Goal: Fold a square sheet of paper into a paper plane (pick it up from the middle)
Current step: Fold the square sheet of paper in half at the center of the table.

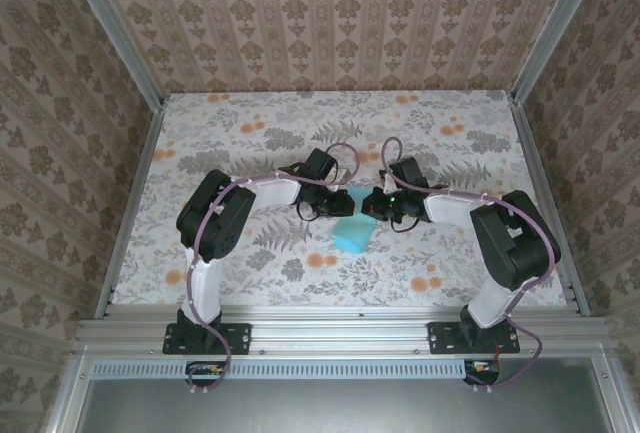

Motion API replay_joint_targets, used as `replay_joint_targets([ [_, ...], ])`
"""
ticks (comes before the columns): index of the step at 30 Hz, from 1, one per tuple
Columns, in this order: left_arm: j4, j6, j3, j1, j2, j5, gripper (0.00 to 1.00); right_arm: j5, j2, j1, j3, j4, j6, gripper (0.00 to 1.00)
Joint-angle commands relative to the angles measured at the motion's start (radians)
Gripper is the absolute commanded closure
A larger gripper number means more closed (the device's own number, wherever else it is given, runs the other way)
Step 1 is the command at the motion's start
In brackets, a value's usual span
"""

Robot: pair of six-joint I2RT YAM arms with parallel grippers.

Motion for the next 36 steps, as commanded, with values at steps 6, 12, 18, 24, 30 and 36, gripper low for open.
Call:
replay_joint_targets([
  [6,-0.183,0.052,-0.051,0.008,0.135,-0.167,0.80,0.043,0.066,0.004,-0.023,0.003,-0.004,0.94],
  [12,-0.186,0.056,-0.043,0.007,0.146,-0.166,0.80,0.024,0.069,0.006,-0.046,-0.039,-0.051,0.94],
  [18,-0.184,0.056,-0.050,0.008,0.145,-0.177,0.80,0.001,0.032,0.008,-0.076,-0.102,-0.108,0.95],
  [24,-0.184,0.059,-0.052,0.007,0.147,-0.175,0.80,-0.009,-0.022,0.014,-0.125,-0.142,-0.128,0.94],
  [30,-0.190,0.068,-0.054,0.007,0.142,-0.175,0.80,-0.034,-0.112,0.015,-0.126,-0.114,-0.072,0.94],
  [36,-0.198,0.069,-0.051,0.007,0.136,-0.167,0.80,-0.050,-0.094,0.020,-0.067,0.020,0.000,0.94],
])
